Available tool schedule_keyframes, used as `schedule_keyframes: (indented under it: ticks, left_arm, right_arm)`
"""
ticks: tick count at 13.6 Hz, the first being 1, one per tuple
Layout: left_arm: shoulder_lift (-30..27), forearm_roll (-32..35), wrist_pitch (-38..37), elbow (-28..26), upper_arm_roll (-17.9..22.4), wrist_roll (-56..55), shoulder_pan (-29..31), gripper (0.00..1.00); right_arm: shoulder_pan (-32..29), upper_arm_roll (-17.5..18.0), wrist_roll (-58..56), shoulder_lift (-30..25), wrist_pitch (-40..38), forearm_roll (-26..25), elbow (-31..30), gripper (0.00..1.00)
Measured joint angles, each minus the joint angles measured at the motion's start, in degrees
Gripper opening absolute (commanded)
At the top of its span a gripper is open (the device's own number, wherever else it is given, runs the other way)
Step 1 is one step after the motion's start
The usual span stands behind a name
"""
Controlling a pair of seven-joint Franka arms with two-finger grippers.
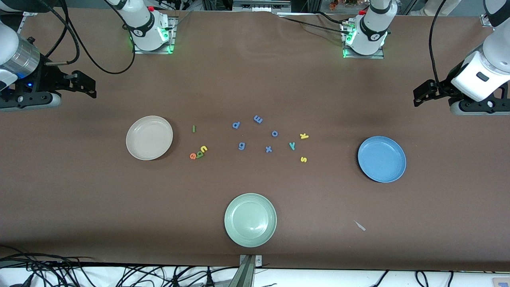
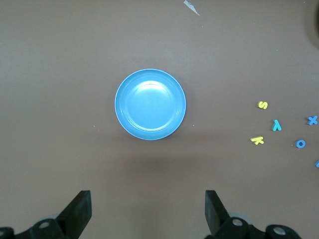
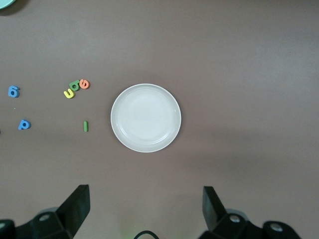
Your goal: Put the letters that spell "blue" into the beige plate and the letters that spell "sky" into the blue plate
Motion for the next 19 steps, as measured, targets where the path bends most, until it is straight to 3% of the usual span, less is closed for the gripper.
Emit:
schedule_keyframes:
  ticks: [19]
  left_arm:
    - [0.0,0.0,0.0,0.0,0.0,0.0,0.0,1.0]
  right_arm:
    - [-0.01,-0.03,0.04,0.04,-2.19,0.0,0.23,1.0]
